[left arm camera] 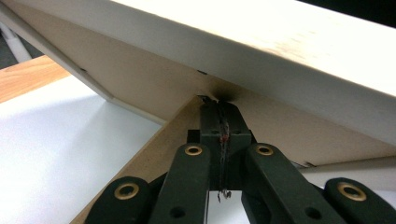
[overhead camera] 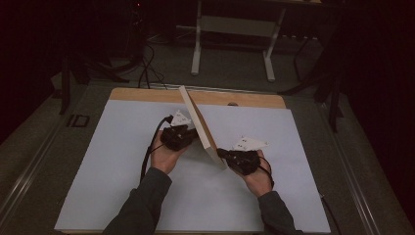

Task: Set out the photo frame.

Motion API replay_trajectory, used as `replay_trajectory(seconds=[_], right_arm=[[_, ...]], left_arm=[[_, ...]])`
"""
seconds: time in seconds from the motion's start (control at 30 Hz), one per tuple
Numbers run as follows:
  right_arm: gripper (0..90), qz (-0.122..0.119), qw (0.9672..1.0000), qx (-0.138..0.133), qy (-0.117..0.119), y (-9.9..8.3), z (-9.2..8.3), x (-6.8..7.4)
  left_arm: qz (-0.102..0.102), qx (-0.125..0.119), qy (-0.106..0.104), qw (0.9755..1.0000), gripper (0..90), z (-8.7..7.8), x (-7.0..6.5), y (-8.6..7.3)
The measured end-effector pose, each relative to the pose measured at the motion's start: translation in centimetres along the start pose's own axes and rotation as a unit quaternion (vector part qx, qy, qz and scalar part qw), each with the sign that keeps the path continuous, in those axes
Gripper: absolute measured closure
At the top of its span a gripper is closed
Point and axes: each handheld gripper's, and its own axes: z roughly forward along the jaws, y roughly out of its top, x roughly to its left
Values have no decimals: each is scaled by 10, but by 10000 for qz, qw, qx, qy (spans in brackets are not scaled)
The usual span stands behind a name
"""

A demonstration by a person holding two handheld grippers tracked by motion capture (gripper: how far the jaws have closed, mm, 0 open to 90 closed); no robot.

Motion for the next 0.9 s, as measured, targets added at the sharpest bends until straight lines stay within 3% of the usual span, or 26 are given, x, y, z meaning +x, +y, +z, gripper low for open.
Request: replay_trajectory(seconds=[0.5,0.9], right_arm=[[900,-69,9999,-5,89,3,4,5],[900,-136,9998,23,150,5,7,9]], left_arm=[[156,-51,-188,9997,900,-13,-6,-2],[209,-5,-279,9994,900,-10,1,-2]])
